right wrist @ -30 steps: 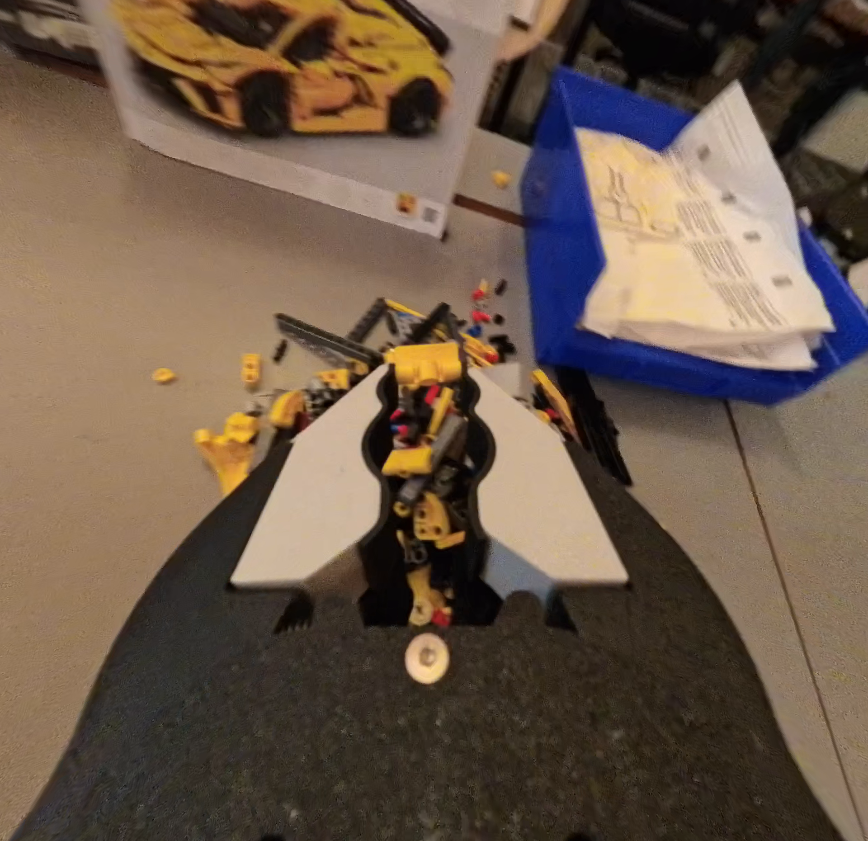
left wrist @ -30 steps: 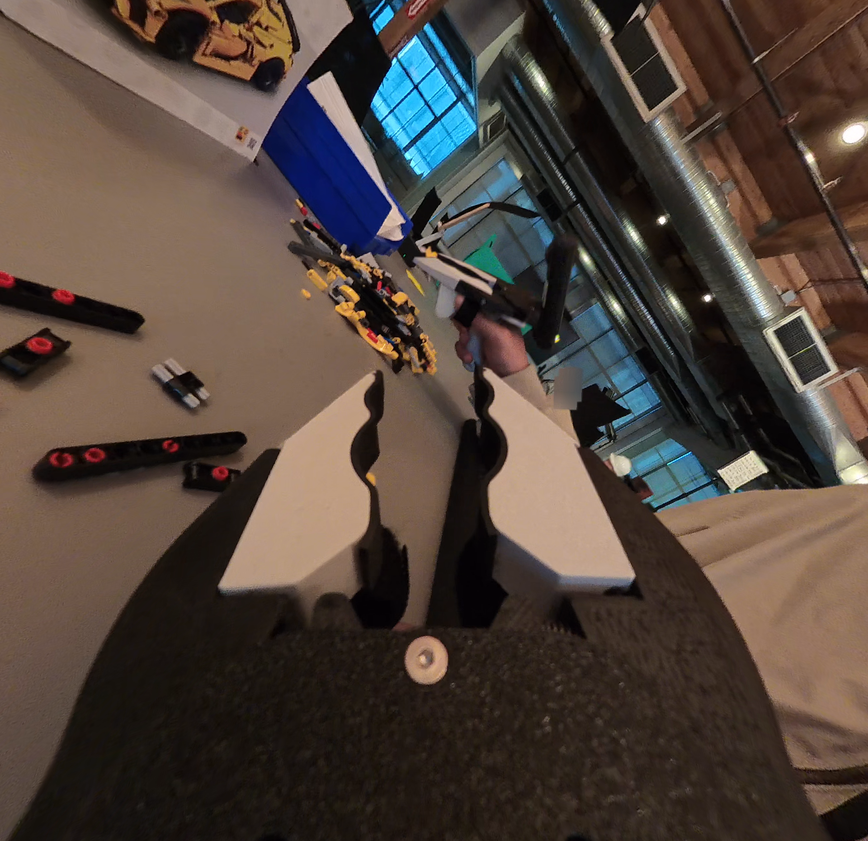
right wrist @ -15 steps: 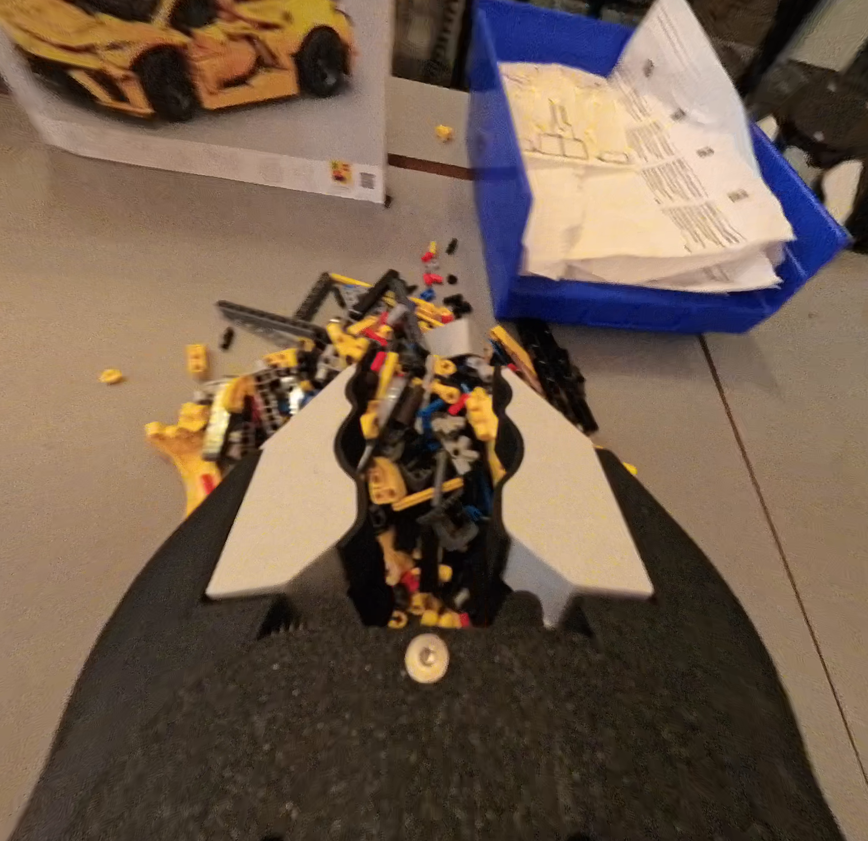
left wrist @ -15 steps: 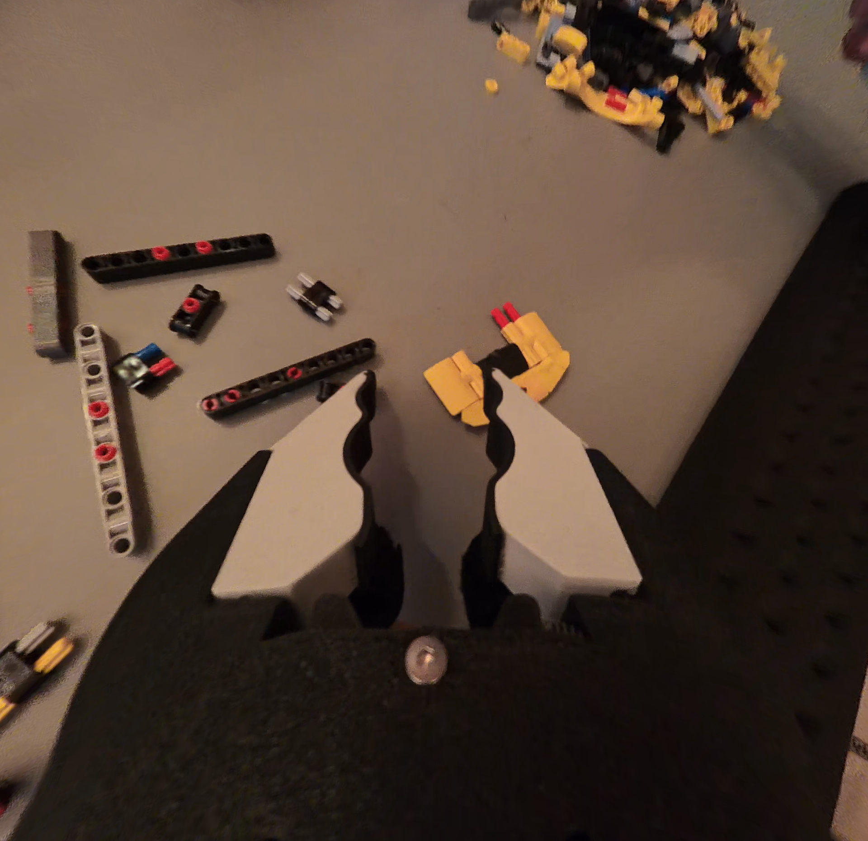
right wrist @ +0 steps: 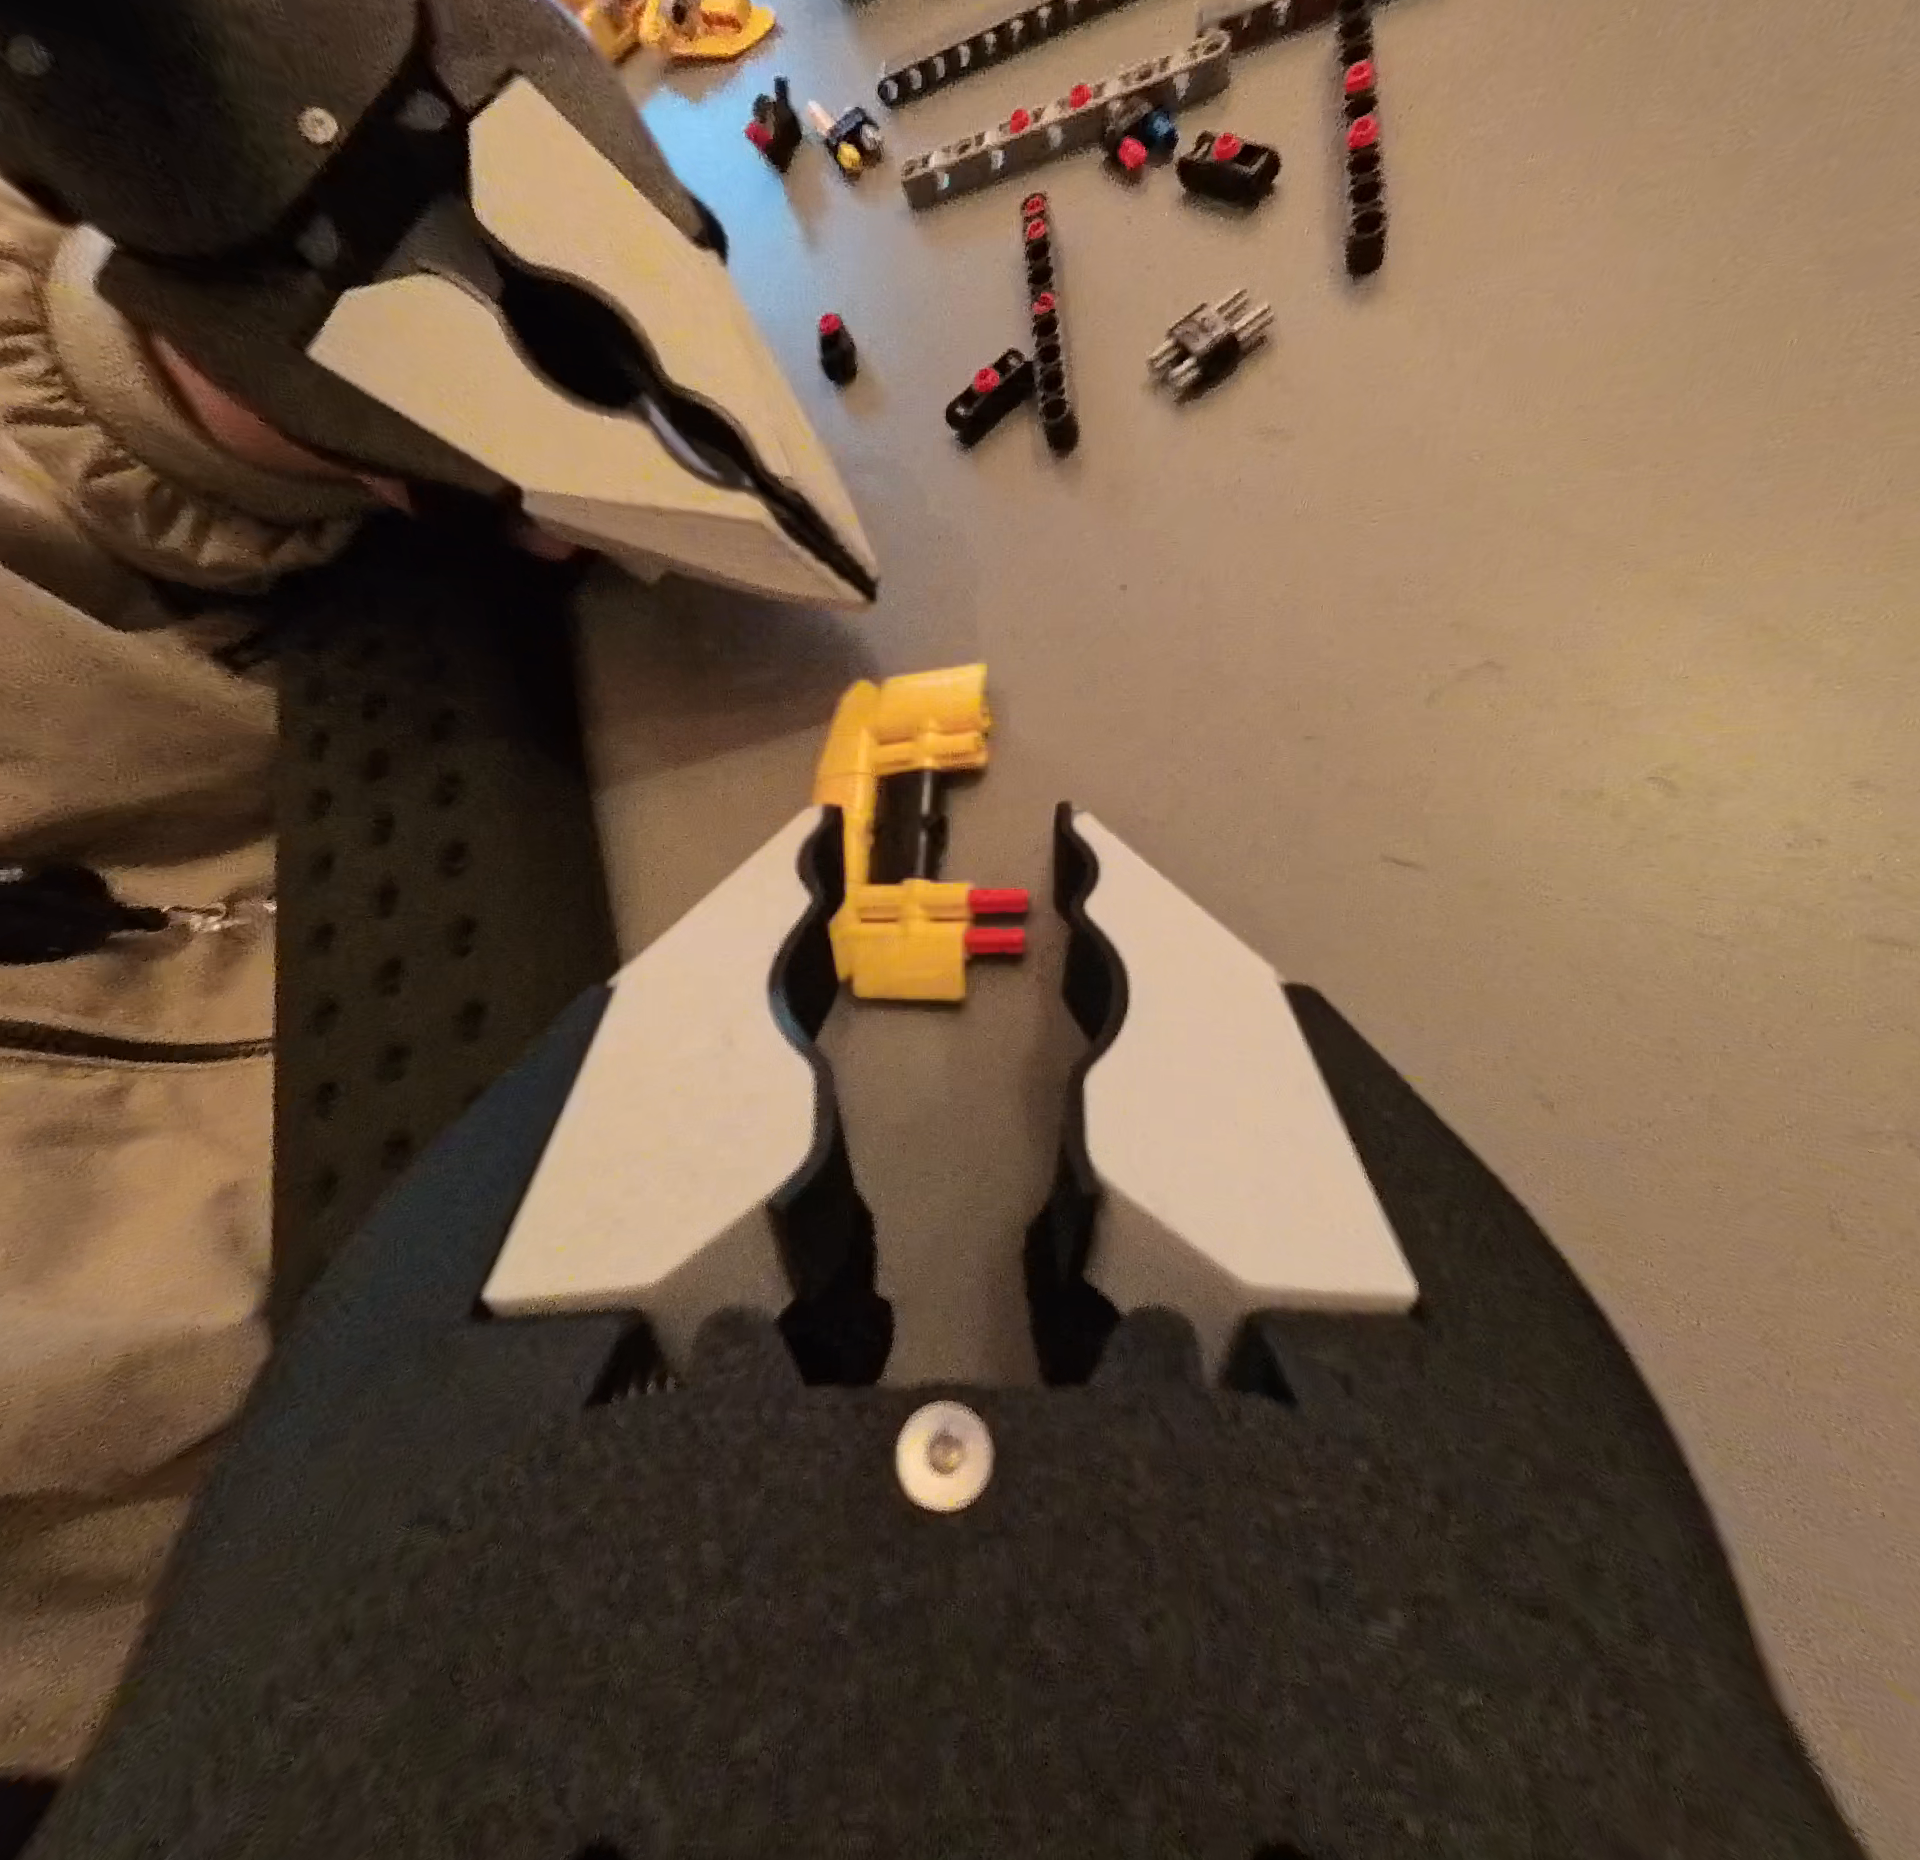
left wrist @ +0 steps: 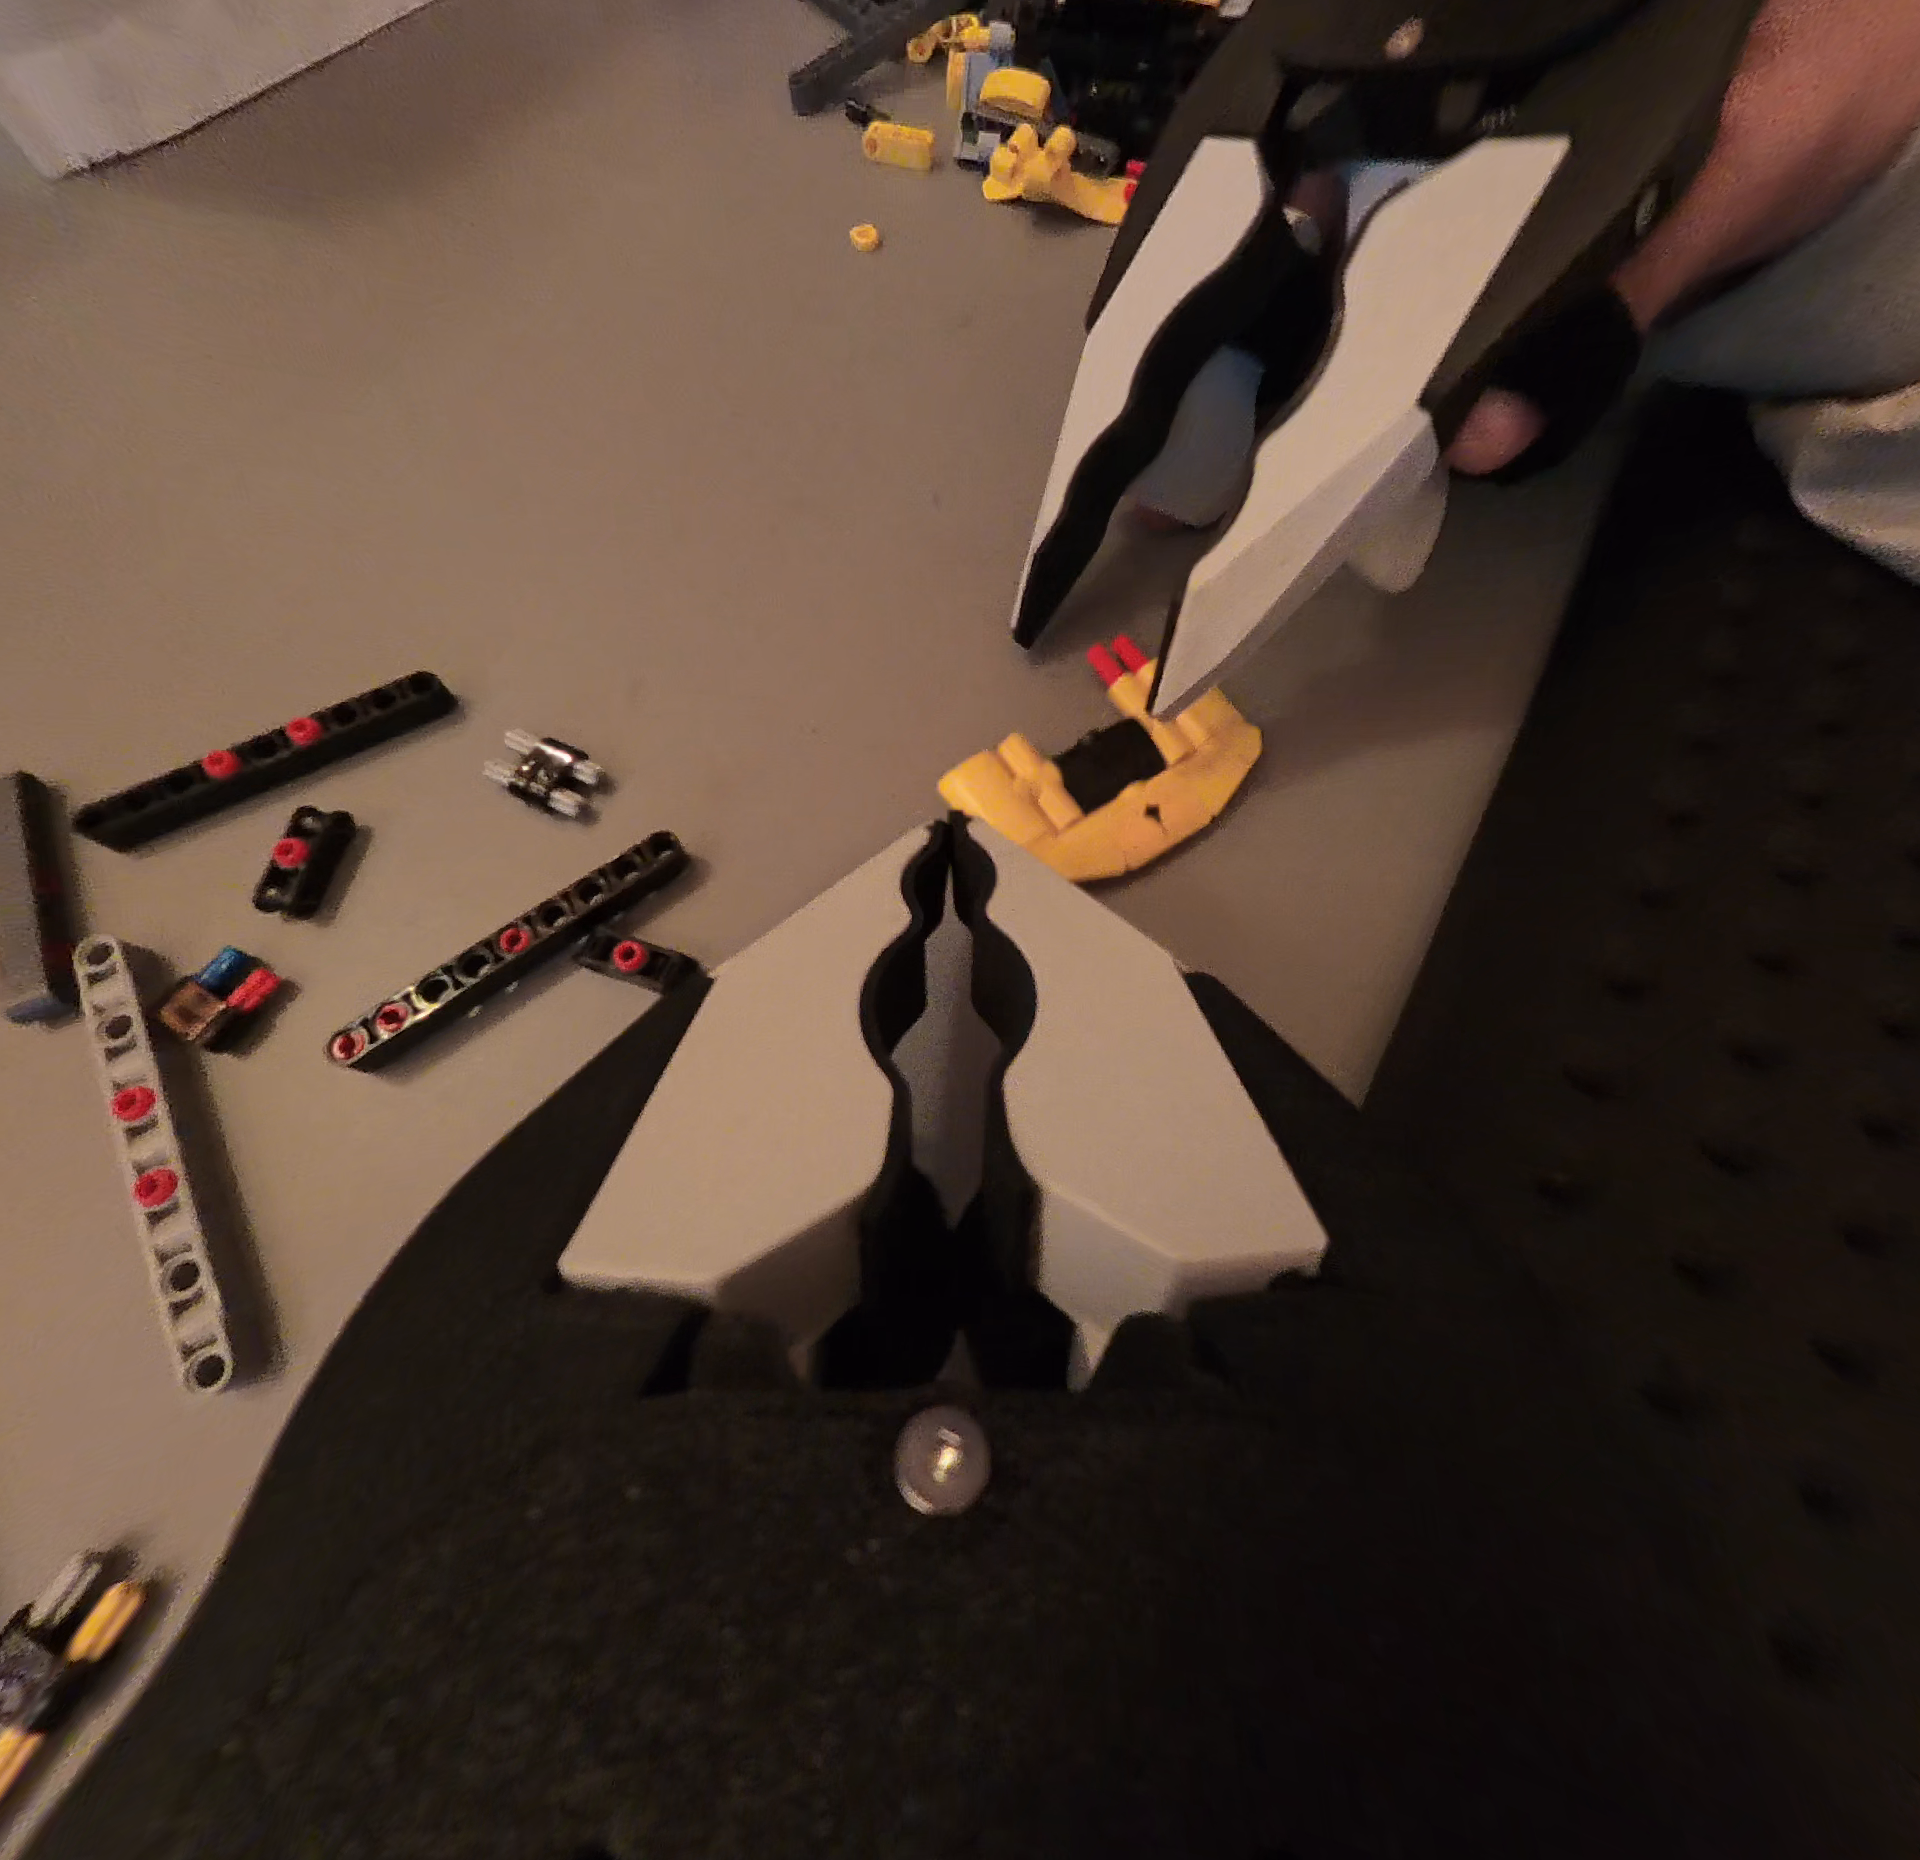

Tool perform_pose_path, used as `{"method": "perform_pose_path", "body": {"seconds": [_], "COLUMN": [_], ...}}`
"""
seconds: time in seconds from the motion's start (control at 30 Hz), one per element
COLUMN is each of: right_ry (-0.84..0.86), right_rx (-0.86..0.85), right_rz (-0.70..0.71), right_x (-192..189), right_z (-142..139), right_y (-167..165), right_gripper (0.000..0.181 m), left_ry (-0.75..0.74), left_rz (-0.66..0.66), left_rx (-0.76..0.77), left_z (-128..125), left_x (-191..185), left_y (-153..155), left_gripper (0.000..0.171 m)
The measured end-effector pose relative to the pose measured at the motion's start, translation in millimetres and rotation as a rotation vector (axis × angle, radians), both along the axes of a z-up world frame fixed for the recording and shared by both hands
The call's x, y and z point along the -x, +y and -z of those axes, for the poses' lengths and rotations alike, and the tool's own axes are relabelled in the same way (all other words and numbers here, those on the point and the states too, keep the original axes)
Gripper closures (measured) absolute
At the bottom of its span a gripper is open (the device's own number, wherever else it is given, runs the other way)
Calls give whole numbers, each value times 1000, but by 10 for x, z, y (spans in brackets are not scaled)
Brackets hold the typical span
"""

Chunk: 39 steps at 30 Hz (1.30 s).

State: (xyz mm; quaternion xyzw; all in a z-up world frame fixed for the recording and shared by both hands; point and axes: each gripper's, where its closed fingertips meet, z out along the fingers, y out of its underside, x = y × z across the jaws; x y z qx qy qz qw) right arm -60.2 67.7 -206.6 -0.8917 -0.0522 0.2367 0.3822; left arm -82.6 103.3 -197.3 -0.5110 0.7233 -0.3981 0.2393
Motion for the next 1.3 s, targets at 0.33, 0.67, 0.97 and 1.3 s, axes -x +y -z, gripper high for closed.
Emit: {"method": "perform_pose_path", "body": {"seconds": [0.33,0.67,0.97,1.3], "right_ry": [-257,-239,-451,-621], "right_rx": [-2,-26,71,-262], "right_rz": [-120,-164,-178,5], "right_x": [138,295,407,177], "right_z": [89,-164,139,-300], "right_y": [-82,-210,-68,334], "right_gripper": [174,130,150,150], "left_ry": [-40,-32,-49,-21], "left_rz": [-57,-65,-71,-88], "left_rx": [73,259,299,690], "left_z": [-95,-170,-225,-390], "left_x": [-40,-42,-44,-62], "left_y": [78,91,106,212], "left_gripper": [165,145,144,126]}}
